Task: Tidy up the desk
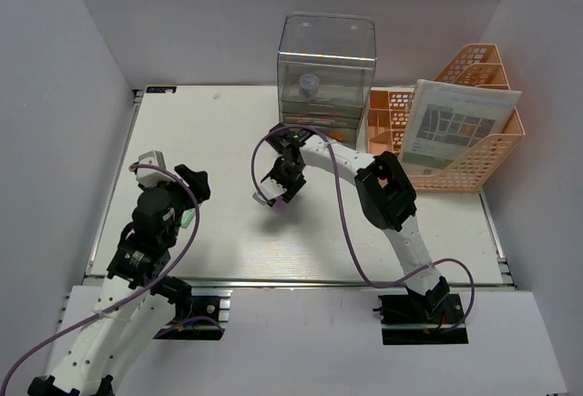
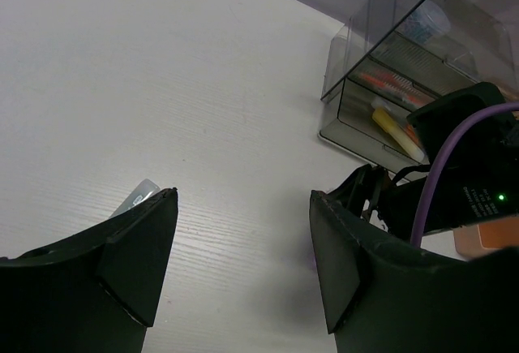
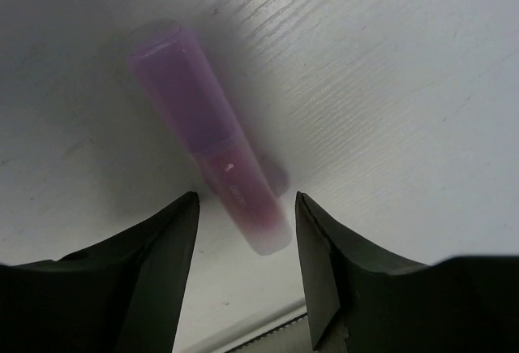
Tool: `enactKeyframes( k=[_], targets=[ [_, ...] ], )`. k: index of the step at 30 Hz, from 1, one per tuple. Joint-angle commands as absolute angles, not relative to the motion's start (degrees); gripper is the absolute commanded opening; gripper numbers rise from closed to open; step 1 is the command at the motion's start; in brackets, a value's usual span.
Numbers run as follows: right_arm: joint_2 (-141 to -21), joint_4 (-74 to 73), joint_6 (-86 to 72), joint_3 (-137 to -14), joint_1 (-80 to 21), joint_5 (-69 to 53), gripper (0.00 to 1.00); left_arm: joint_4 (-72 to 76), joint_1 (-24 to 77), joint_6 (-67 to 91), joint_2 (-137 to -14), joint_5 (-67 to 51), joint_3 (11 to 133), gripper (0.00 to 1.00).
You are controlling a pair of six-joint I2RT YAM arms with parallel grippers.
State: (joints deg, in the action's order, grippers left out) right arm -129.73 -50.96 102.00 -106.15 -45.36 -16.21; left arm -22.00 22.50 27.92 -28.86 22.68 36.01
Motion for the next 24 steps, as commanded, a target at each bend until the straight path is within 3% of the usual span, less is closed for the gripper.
enactKeyframes(
  k=[1, 11, 14, 19, 24],
  targets=[
    [-132.0, -57.5, 105.9, -108.8, -46.1, -13.6, 0.56, -21.4, 22.3, 27.4, -28.1, 22.1, 35.5, 0.76],
    [-134.1, -67.3, 108.4, -110.4, -47.5, -10.5, 0.47, -21.4, 22.3, 27.4, -27.8, 22.2, 35.5, 0.76],
    [-132.6, -68.6, 107.6, -106.8, -48.3, -9.7, 0.42, -21.5, 22.3, 27.4, -27.8, 22.2, 35.5, 0.76],
    [-128.1, -62.9, 101.4, -97.1, -48.7, -12.3, 0.41, -21.4, 22.3, 27.4, -27.7, 22.4, 35.4, 0.76],
    [-128.8, -58.5, 87.6, -96.0, -48.5, -17.1, 0.22, -21.4, 22.3, 27.4, -28.4, 22.5, 35.3, 0.76]
  ],
)
